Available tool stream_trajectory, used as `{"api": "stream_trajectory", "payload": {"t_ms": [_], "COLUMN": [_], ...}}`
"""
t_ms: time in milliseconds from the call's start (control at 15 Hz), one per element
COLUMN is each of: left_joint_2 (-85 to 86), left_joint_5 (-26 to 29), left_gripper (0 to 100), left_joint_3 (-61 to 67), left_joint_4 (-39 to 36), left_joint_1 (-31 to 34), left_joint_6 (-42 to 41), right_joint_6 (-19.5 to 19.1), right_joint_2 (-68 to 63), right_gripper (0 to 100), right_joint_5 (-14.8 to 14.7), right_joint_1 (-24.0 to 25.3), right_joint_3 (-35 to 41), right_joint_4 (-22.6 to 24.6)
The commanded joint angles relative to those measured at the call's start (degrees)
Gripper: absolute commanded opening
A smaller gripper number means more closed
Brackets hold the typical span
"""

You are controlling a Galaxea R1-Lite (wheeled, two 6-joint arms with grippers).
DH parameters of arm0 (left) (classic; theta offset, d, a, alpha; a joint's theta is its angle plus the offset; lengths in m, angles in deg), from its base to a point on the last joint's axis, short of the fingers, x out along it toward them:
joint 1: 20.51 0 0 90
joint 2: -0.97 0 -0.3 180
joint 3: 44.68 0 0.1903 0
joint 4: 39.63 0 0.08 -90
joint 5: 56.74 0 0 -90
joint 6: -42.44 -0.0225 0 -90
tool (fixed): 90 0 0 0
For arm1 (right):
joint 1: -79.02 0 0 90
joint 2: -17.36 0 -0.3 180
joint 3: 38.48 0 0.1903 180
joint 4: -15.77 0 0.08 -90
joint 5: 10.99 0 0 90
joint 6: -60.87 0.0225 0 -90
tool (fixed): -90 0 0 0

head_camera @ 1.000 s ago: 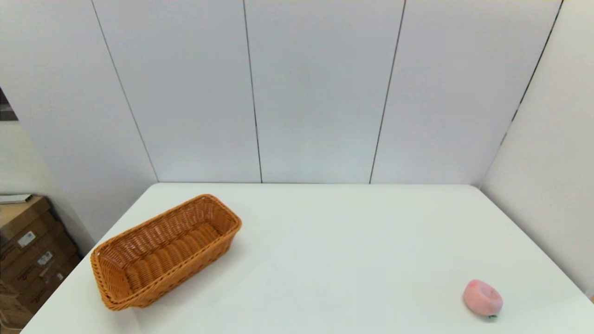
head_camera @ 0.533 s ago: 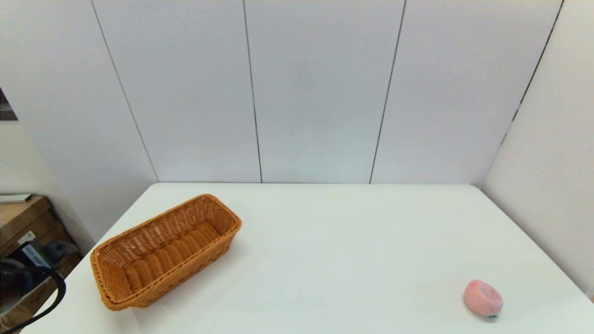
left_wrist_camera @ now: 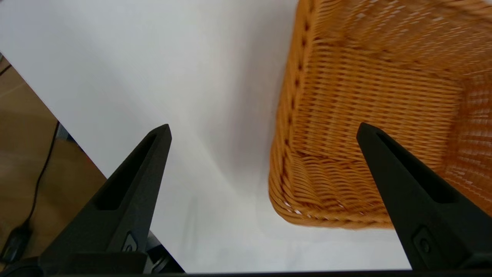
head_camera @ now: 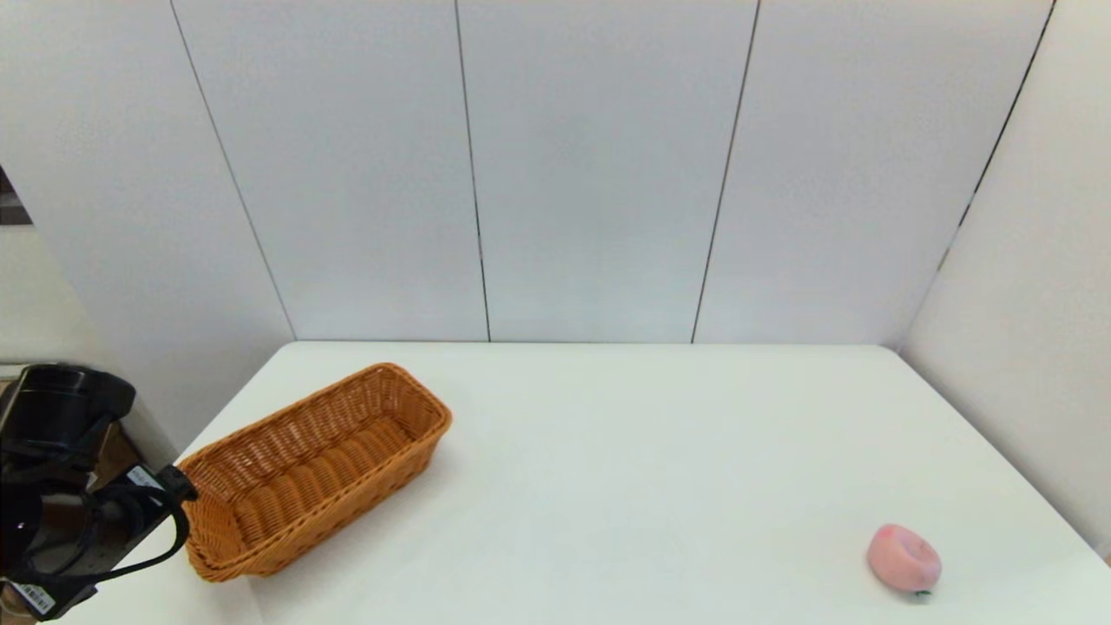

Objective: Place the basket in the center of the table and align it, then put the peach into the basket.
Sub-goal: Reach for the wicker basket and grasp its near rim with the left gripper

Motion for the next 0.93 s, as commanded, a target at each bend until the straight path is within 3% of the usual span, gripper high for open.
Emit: {"api": "stream_trajectory", "payload": {"t_ms": [67, 533, 933], "left_joint_2": [-6.59, -13.80, -27.77], "left_joint_5": [3.41, 12.47, 13.61], "left_gripper": [100, 100, 100], "left_joint_3": [0.13, 0.04, -2.25], "left_joint_4": [-3.79, -13.02, -24.97], "left_joint_1": [0.55, 6.88, 10.04], "left_joint_6": [-2.00, -13.51, -17.20], "right_joint_6": [0.02, 0.02, 0.02], "right_joint_2": [-0.07, -0.07, 0.01], "right_gripper": [100, 100, 100], "right_joint_5": [-0.03, -0.03, -0.03], "right_joint_1": [-0.04, -0.04, -0.04], "right_joint_3": [0.01, 0.01, 0.01], "right_joint_4": [0.02, 0.02, 0.02]}}
